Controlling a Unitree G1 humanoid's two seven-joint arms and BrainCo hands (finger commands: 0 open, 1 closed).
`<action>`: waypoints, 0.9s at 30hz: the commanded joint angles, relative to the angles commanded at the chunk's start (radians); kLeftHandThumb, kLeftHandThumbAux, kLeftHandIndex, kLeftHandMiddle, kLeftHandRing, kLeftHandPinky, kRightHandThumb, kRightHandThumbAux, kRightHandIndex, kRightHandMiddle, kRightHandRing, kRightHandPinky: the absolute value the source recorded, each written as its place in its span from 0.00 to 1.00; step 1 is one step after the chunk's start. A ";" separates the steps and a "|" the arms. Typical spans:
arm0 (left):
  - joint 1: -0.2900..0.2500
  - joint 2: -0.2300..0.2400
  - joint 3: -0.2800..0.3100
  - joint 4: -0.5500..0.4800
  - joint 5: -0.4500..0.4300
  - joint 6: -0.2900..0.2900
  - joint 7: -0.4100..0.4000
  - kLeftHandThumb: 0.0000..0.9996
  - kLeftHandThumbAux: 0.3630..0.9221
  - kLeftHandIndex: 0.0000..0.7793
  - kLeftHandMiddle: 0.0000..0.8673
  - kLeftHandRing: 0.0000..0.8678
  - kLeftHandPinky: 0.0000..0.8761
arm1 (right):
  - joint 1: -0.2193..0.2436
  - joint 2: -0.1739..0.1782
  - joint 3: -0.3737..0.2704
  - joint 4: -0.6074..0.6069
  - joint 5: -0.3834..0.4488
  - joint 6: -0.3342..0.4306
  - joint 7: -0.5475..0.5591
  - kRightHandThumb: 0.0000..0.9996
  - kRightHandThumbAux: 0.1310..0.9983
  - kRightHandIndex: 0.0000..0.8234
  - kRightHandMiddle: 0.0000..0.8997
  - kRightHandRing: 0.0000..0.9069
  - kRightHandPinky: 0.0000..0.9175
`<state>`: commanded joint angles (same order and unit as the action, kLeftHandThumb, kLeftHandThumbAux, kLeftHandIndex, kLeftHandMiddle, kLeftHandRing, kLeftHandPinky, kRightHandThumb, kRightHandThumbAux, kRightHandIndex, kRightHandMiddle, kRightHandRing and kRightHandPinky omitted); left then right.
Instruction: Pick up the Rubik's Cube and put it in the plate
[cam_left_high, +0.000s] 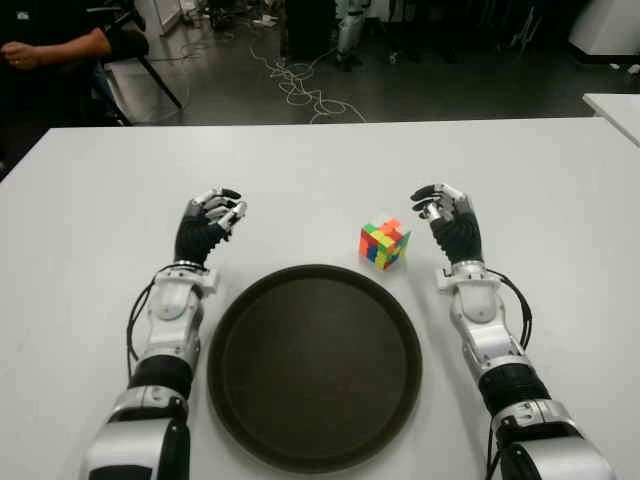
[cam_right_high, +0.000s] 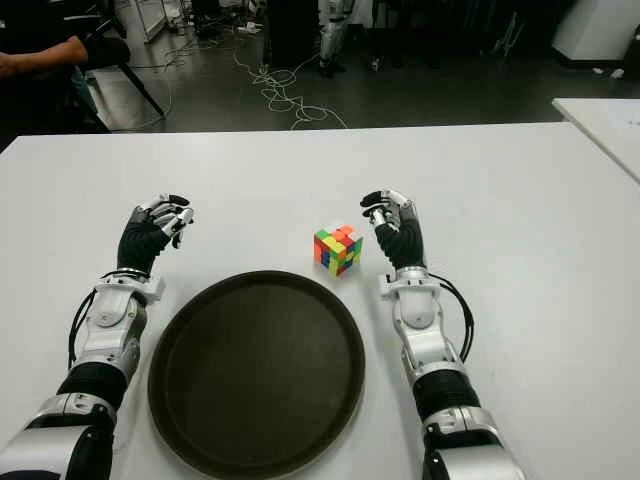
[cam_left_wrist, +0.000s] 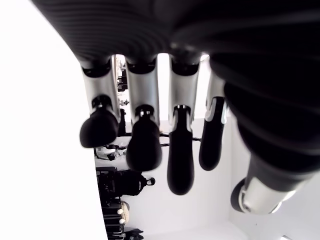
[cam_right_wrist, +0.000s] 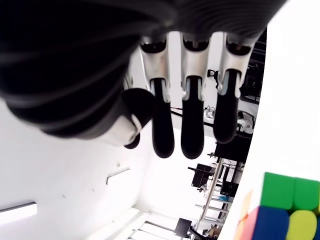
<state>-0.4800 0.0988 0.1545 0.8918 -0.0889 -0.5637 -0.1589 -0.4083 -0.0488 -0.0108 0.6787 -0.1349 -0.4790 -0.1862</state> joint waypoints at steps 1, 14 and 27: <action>0.000 0.000 0.000 0.000 0.000 -0.001 -0.001 0.84 0.54 0.53 0.67 0.85 0.88 | 0.001 0.000 0.000 -0.001 0.001 0.001 0.001 0.84 0.63 0.55 0.49 0.48 0.48; 0.002 0.000 0.001 0.002 -0.002 0.000 -0.003 0.84 0.54 0.53 0.67 0.85 0.87 | 0.003 -0.005 0.004 -0.006 -0.007 0.004 0.003 0.84 0.64 0.53 0.50 0.48 0.48; 0.000 0.005 -0.003 0.001 0.003 0.006 -0.002 0.84 0.54 0.53 0.68 0.85 0.88 | -0.020 -0.048 0.044 0.016 -0.039 0.028 0.086 0.73 0.67 0.49 0.41 0.41 0.43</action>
<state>-0.4797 0.1038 0.1519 0.8932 -0.0860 -0.5574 -0.1614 -0.4279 -0.0966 0.0332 0.6952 -0.1734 -0.4512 -0.1001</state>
